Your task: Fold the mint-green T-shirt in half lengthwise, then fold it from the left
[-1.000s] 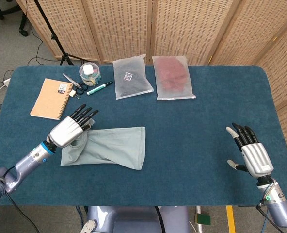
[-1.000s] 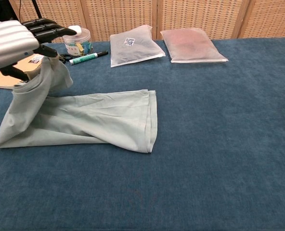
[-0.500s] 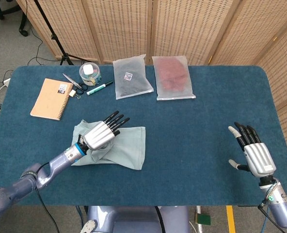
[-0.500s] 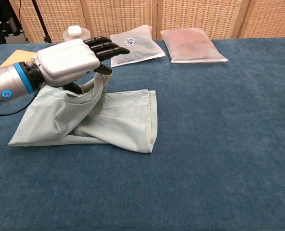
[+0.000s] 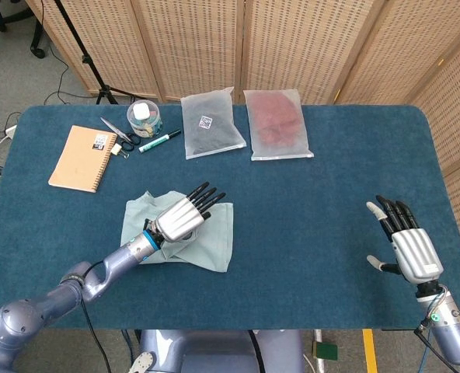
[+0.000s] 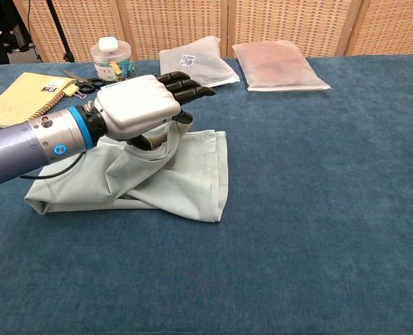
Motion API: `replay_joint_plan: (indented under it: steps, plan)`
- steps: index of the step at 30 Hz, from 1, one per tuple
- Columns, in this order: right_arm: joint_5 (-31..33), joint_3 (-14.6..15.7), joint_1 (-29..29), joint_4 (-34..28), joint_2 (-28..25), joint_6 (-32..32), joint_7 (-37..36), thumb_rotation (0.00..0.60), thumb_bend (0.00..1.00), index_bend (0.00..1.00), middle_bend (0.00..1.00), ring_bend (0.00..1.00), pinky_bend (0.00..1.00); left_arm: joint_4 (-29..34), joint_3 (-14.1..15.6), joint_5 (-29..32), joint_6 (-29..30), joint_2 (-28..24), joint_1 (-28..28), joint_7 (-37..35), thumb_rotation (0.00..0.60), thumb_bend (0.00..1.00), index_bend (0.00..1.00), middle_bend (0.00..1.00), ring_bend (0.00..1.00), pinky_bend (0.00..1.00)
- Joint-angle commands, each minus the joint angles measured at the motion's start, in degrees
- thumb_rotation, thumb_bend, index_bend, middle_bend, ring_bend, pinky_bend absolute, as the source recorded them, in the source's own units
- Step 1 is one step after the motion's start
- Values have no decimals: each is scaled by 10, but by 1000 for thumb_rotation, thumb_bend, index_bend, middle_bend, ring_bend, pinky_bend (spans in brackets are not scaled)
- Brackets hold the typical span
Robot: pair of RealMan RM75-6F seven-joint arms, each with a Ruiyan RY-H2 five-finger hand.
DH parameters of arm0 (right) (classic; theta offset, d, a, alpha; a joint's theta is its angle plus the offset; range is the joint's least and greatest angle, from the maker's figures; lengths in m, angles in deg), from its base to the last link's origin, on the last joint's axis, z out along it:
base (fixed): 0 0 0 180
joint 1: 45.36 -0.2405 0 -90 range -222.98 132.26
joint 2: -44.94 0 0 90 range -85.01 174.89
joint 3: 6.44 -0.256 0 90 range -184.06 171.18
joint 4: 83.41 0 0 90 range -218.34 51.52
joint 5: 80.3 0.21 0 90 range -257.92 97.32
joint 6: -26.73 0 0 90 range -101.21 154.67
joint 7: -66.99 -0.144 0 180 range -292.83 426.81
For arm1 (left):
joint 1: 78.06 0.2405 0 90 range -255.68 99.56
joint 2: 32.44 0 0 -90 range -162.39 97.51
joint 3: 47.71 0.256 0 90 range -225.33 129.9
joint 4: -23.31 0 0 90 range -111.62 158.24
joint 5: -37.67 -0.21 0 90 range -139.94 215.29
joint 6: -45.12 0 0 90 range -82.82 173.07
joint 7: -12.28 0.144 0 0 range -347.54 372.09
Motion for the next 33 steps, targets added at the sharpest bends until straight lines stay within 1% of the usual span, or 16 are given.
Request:
replay_joint_plan:
  steps: [1, 2, 3, 5, 6, 7, 8, 9, 13, 15, 18, 19, 24, 29, 31, 33]
  plan:
    - [0, 0, 0, 0, -1, 0, -1, 600, 41, 0, 0, 0, 0, -13, -5, 8, -12, 15, -6, 10, 600, 483, 822, 0, 0, 0]
    - [0, 0, 0, -1, -1, 0, -2, 600, 40, 0, 0, 0, 0, -16, -6, 10, -14, 19, -6, 11, 600, 464, 780, 0, 0, 0]
    - [0, 0, 0, -1, -1, 0, -2, 600, 40, 0, 0, 0, 0, -21, -7, 13, -15, 25, -7, 13, 600, 438, 664, 0, 0, 0]
    - [0, 0, 0, 0, -1, 1, -2, 600, 42, 0, 0, 0, 0, -26, -9, 16, -13, 32, -7, 14, 600, 411, 360, 0, 0, 0]
    - [0, 1, 0, 0, -1, 2, -2, 600, 42, 0, 0, 0, 0, -29, -10, 16, -9, 36, -7, 12, 600, 408, 181, 0, 0, 0]
    - [0, 1, 0, 0, -1, 2, -2, 600, 42, 0, 0, 0, 0, -31, -11, 18, -6, 39, -7, 11, 600, 406, 67, 0, 0, 0]
    - [0, 0, 0, 0, -1, 2, -3, 600, 42, 0, 0, 0, 0, -33, -12, 18, -4, 41, -6, 11, 600, 402, 22, 0, 0, 0]
    - [0, 0, 0, 0, -1, 2, -3, 600, 40, 0, 0, 0, 0, -35, -13, 19, 0, 43, -6, 9, 600, 390, 0, 0, 0, 0]
    - [-2, 1, 0, 0, -1, 1, -3, 600, 42, 0, 0, 0, 0, -35, -21, 26, 18, 51, -3, -9, 600, 249, 0, 0, 0, 0]
    - [-2, 1, 0, -1, -1, 1, -3, 600, 42, 0, 0, 0, 0, -34, -23, 28, 24, 53, -2, -15, 600, 207, 0, 0, 0, 0]
    - [-3, 2, 1, -1, -1, 1, -2, 600, 42, 0, 0, 0, 0, -28, -30, 33, 35, 53, -2, -23, 600, 188, 0, 0, 0, 0]
    - [-3, 2, 1, -2, -2, 0, -3, 600, 41, 0, 0, 0, 0, -15, -38, 38, 48, 46, 2, -36, 600, 188, 0, 0, 0, 0]
    - [-3, 2, 2, -2, -3, -2, -4, 600, 43, 0, 0, 0, 0, 45, -43, 42, 75, -4, 14, -49, 600, 191, 0, 0, 0, 0]
    - [-6, 3, 3, -4, -3, -4, -2, 600, 41, 0, 0, 0, 0, 121, -24, 37, 79, -76, 35, -53, 600, 201, 0, 0, 0, 0]
    - [-7, 3, 3, -5, -3, -5, -1, 600, 40, 0, 0, 0, 0, 148, -10, 34, 73, -104, 45, -48, 600, 202, 0, 0, 0, 0]
    - [-9, 4, 3, -7, -3, -6, 3, 600, 43, 0, 0, 0, 0, 175, 15, 36, 58, -132, 64, -53, 600, 204, 0, 0, 0, 0]
